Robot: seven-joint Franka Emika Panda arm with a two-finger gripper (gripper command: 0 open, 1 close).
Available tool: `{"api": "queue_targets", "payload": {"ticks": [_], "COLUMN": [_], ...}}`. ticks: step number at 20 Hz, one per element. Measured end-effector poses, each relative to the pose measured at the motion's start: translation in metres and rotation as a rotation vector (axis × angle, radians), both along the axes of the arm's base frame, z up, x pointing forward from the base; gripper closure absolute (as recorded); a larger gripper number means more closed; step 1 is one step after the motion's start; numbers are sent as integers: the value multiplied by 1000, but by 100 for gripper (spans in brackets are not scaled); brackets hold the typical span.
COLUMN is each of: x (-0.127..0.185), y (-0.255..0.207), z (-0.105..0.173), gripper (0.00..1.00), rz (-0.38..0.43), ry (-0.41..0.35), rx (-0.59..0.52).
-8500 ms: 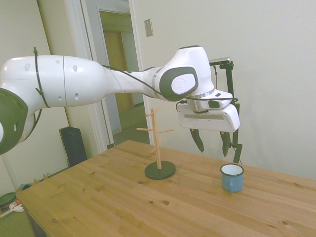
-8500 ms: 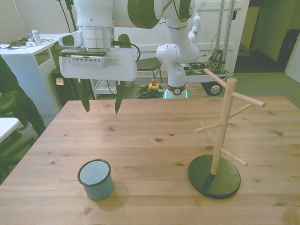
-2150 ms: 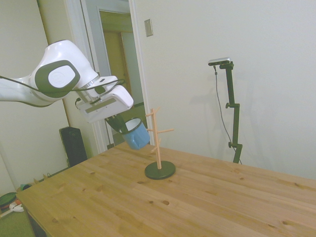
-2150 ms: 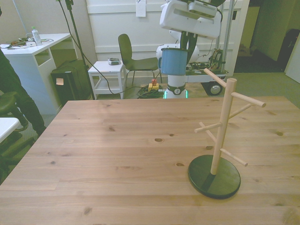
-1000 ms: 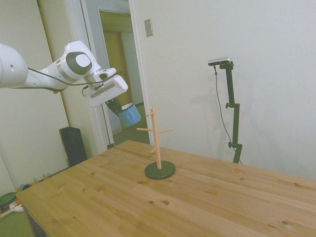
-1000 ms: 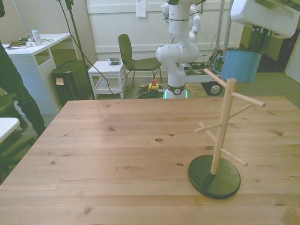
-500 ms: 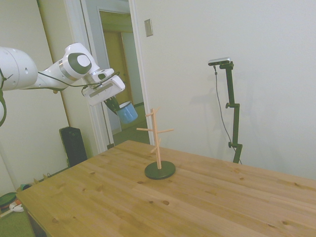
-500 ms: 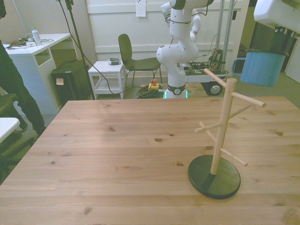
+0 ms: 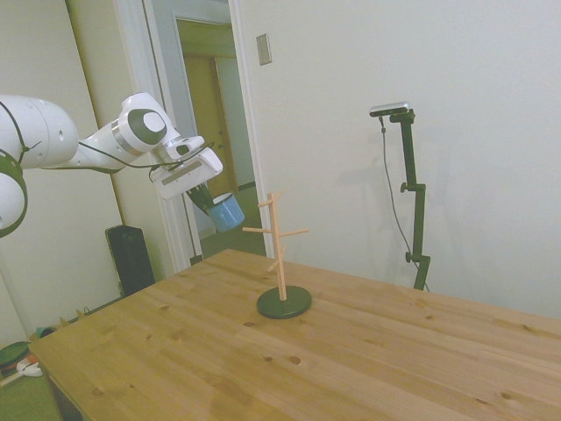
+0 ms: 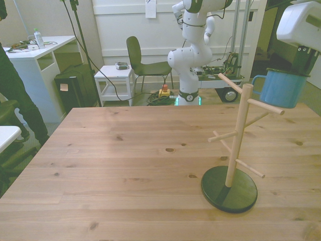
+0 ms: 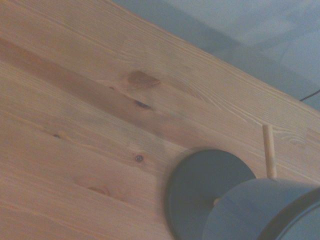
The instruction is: Hang the mug
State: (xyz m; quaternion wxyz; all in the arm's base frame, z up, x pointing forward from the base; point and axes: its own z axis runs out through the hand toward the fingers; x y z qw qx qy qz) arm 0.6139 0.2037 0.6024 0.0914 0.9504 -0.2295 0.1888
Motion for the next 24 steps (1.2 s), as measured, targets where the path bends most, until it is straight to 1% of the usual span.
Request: {"api": "queue_targets", "payload": {"ticks": [9,18,24], "x": [17,27,38], "y": [0,24,32], "z": [0,-1,-15], "gripper": [100,100,100], "rz": [-12,1,5], "ry": [-14,-5,8], "rx": [5,-3,-5]}}
